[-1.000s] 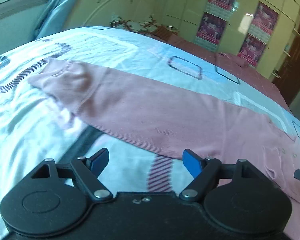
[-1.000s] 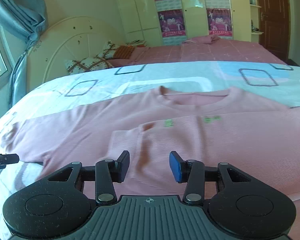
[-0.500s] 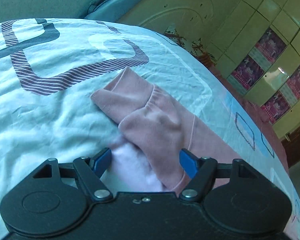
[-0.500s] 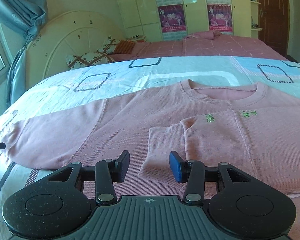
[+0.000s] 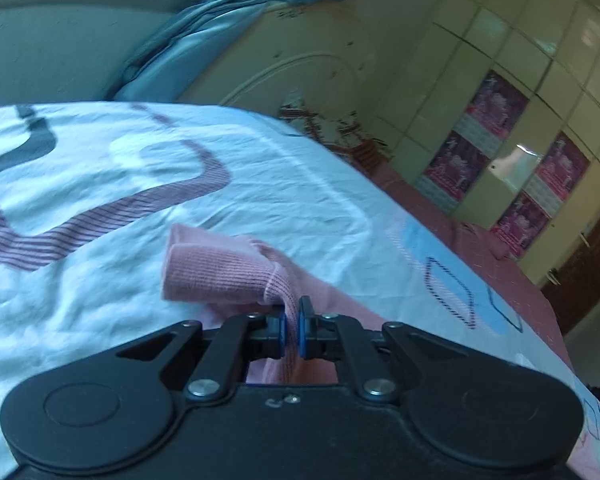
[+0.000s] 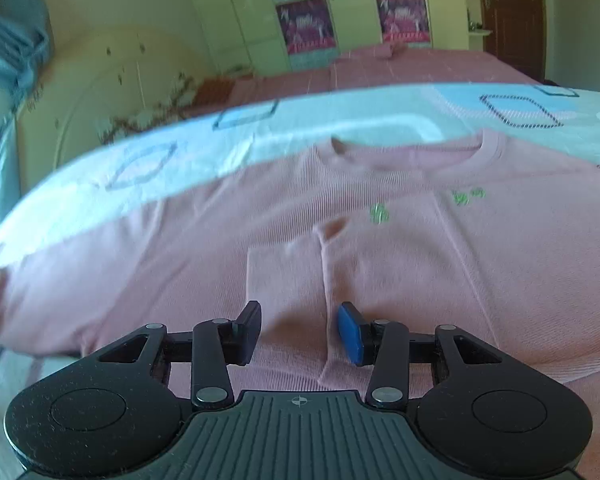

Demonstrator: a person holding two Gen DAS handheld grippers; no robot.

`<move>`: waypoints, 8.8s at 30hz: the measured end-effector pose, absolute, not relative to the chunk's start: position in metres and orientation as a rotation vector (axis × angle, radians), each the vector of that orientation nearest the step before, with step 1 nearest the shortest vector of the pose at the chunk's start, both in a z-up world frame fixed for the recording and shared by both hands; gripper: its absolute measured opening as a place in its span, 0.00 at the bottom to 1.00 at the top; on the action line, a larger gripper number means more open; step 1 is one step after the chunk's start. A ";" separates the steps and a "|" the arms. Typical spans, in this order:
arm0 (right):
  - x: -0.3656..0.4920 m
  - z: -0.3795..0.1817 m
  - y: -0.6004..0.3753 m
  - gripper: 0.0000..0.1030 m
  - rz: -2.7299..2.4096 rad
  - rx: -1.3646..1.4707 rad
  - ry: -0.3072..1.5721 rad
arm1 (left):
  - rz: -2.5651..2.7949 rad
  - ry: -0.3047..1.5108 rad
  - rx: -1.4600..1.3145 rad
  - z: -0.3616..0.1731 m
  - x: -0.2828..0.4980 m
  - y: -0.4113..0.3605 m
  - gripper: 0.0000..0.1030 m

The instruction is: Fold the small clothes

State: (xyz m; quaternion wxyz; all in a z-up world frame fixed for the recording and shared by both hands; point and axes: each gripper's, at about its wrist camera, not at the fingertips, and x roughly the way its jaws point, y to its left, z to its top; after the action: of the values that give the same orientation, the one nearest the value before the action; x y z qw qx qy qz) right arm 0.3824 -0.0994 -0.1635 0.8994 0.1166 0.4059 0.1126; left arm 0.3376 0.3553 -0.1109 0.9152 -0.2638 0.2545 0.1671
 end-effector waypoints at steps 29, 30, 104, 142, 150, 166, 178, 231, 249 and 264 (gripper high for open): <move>0.345 -0.126 -0.233 0.43 0.238 0.387 0.780 | -0.411 0.683 0.097 -0.132 0.351 -0.029 0.77; 0.346 -0.126 -0.228 0.43 0.261 0.385 0.779 | -0.389 0.668 0.111 -0.128 0.346 -0.020 0.76; 0.412 -0.172 -0.282 0.07 0.137 0.428 0.860 | 0.051 0.800 -0.073 -0.163 0.465 0.072 0.20; 0.388 -0.151 -0.235 0.33 0.187 0.176 0.772 | 0.001 0.768 -0.039 -0.148 0.417 0.040 0.35; 0.377 -0.180 -0.232 0.26 0.161 0.024 0.825 | -0.014 0.795 -0.005 -0.161 0.399 0.034 0.39; 0.343 -0.154 -0.234 0.26 0.243 0.106 0.825 | -0.028 0.781 -0.022 -0.135 0.371 0.016 0.41; 0.312 -0.151 -0.229 0.26 0.315 0.107 0.834 | -0.105 0.812 0.039 -0.141 0.334 -0.029 0.42; 0.100 -0.141 -0.285 0.60 0.119 -0.027 0.835 | -0.020 0.807 0.067 -0.128 0.124 0.040 0.59; 0.066 -0.151 -0.335 0.60 0.008 0.078 0.903 | -0.023 0.909 -0.131 -0.146 0.099 0.089 0.43; 0.062 -0.143 -0.338 0.14 0.061 0.198 0.954 | -0.148 0.967 -0.229 -0.140 0.111 0.092 0.04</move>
State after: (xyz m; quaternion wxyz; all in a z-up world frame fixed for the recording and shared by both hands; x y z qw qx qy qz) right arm 0.0618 -0.3385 -0.1432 0.8832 0.0950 0.4583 0.0295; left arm 0.1107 0.0924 -0.1399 0.8763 -0.1097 0.4636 -0.0710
